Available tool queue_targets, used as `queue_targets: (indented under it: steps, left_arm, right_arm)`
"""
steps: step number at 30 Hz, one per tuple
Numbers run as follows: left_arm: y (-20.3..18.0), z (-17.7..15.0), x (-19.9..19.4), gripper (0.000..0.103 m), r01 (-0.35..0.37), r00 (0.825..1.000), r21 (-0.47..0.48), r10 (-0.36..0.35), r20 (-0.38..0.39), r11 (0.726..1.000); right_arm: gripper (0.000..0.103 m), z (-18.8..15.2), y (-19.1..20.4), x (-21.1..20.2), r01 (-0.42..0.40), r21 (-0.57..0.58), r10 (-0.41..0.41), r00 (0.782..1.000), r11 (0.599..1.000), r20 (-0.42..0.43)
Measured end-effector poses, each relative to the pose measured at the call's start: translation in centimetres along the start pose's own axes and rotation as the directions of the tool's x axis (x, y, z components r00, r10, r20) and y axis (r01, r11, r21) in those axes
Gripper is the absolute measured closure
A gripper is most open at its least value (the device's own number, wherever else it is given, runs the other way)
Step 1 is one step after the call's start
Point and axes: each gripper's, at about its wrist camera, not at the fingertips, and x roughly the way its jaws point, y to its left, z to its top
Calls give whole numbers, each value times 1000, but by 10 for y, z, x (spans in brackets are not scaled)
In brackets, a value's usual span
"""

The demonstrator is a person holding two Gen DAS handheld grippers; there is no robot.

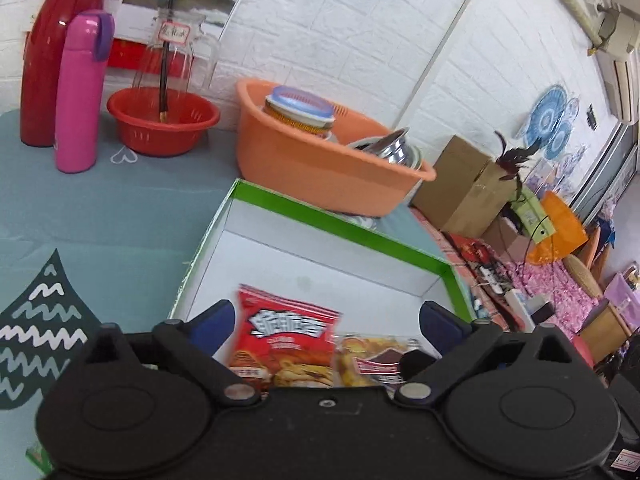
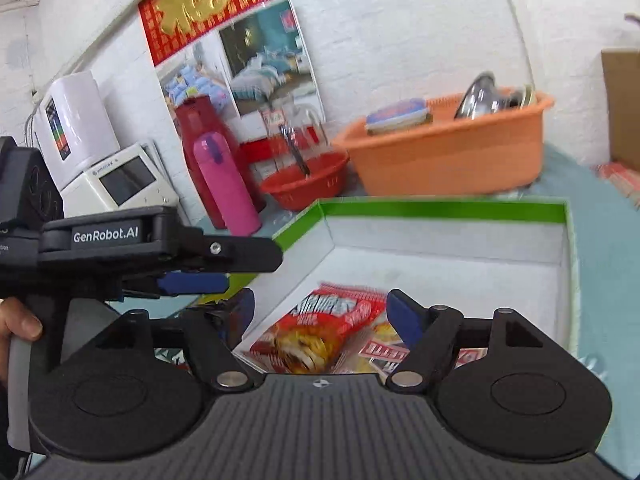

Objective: Organize snacks

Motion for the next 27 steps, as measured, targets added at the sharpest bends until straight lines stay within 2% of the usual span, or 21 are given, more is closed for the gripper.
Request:
queue_targets:
  steps: [3,6,10,15,19,22,24,27]
  left_arm:
    - [-18,-1,-32,0,15,999,17,-15,43,1000]
    - [-37,-10,-63,0,7,997,33,-9,81,999]
    - [-55,-33,-102,0,-10,995,49,5,99,999]
    - [-75,-79,-132,0,-43,996,118,33,88,992]
    - [-82,-119,-136,0,-16,999,148,9,44,989]
    - [-82,-144,-132,0,8,1000,131,-6,-14,991]
    - [-79,-159,-130,0,29,998,110,-22,-64,993]
    - [-75,-178,-128,0,91,986,78,-79,-147,993]
  right_arm:
    - [0,8,8,-41,22,-36,-19,996,999,86]
    - [0,10,16,-83,-8,-56,17,986,998,163]
    - [0,-1,26,-127,-9,-119,34,977,993,213]
    - [0,-28,25,-165,96,-164,-52,966,982,252]
    - [0,-49,6,-183,111,-61,-95,971,992,220]
    - [0,-68,-2,-191,104,-19,-99,983,994,157]
    - [0,-81,-2,-196,74,-21,-72,992,997,100]
    - [0,-99,1,-198,-31,-37,31,999,999,-22]
